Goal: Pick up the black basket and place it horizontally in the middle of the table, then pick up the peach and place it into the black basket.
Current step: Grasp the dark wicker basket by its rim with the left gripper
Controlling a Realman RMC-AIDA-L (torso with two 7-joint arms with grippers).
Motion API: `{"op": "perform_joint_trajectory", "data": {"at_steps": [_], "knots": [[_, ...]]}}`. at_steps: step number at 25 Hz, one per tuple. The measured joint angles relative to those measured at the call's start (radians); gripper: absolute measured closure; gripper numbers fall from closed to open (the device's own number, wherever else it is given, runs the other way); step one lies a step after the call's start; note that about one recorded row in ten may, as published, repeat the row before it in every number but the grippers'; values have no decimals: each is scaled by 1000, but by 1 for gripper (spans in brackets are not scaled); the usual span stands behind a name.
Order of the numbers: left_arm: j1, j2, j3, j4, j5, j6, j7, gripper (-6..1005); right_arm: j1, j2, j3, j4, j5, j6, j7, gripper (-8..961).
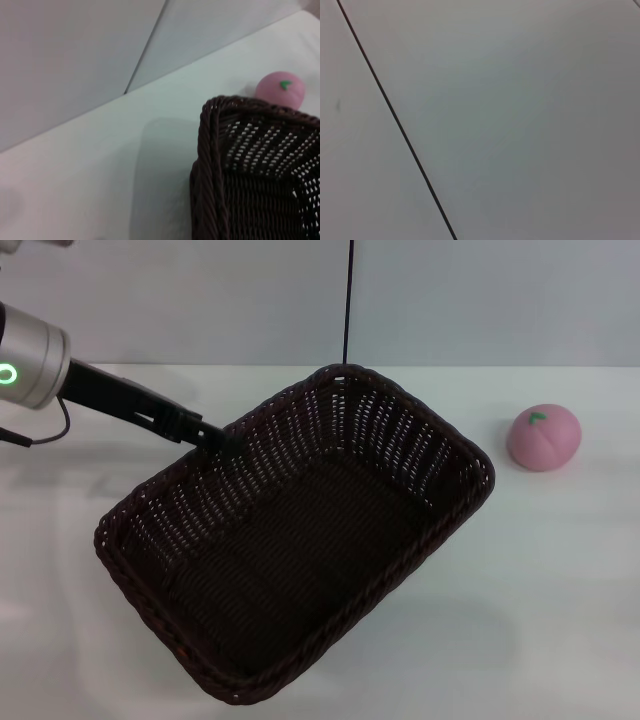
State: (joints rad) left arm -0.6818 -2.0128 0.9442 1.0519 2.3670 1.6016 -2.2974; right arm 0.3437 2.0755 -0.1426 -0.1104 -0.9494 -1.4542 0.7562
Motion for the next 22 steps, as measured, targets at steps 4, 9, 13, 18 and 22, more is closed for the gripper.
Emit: {"op": "perform_joint_trajectory", "data": {"at_steps": [4,9,13,18,22], "knots": [[-5,-12,2,-2,45,0,0,261,-1,0,0,0,0,0,0,278],[-14,-30,2,-11,100,4,6,269,-2,0,0,0,0,7,0,278],[-17,-38,2,-11,121,3,10,276,0,0,0,0,0,9,0,278],[-17,-40,8,-11,129,2,11,284,0,0,0,2,0,9,0,278],[-17,-40,8,-10,129,0,11,290,0,0,0,2,0,9,0,278]]}}
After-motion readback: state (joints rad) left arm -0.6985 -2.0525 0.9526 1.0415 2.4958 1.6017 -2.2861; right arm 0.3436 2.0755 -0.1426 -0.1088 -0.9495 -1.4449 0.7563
